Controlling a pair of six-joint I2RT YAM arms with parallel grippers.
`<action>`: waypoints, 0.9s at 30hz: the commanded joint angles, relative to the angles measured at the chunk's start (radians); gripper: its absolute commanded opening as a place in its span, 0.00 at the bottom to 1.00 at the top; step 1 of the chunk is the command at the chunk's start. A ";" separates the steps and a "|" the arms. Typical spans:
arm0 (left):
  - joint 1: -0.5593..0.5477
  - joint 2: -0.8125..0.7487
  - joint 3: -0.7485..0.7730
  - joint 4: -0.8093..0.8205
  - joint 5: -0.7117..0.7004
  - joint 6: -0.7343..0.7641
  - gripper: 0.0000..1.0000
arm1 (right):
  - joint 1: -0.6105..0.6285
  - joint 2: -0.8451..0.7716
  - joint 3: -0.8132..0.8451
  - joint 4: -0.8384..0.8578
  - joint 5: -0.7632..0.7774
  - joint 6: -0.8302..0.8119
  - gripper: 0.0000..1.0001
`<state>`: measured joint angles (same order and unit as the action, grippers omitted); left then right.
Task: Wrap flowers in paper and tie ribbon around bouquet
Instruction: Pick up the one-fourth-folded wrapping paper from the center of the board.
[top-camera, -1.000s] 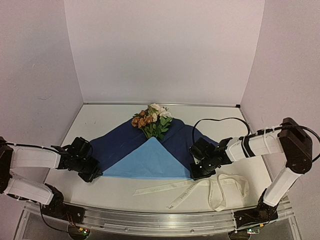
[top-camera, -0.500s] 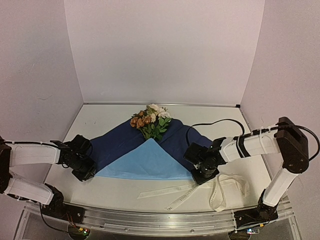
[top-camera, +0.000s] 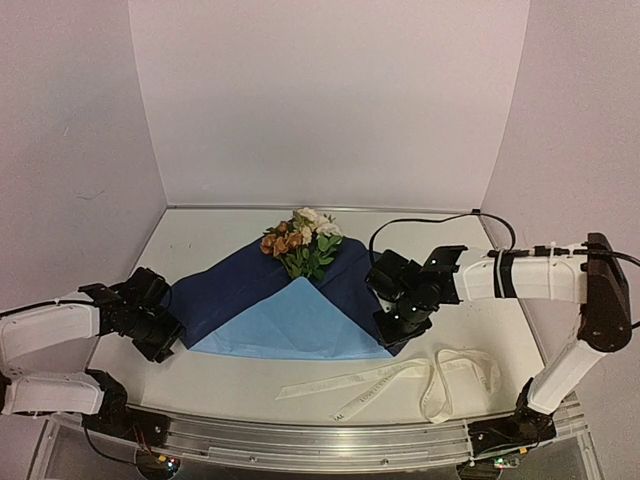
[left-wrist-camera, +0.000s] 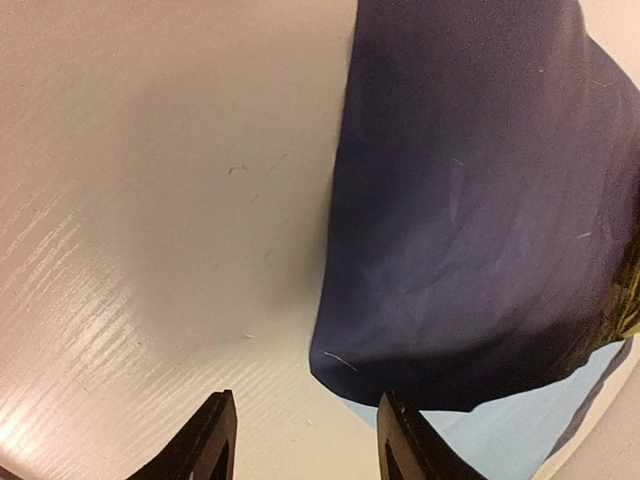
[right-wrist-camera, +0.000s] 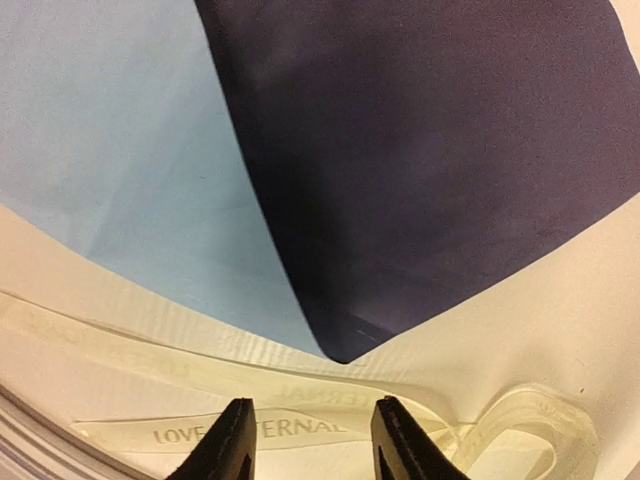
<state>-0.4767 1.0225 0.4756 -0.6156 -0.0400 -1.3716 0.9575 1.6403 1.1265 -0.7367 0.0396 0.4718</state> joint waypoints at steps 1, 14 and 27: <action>0.003 -0.078 -0.029 0.038 0.022 0.014 0.53 | 0.027 0.074 0.120 0.053 -0.140 0.070 0.36; -0.005 -0.141 -0.094 0.118 0.142 0.076 0.56 | 0.085 0.456 0.421 0.417 -0.341 0.316 0.24; -0.005 -0.088 -0.112 0.181 0.181 0.119 0.53 | 0.116 0.641 0.587 0.555 -0.419 0.432 0.22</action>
<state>-0.4789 0.9210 0.3637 -0.4758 0.1263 -1.2790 1.0603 2.2332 1.6416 -0.2449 -0.3533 0.8562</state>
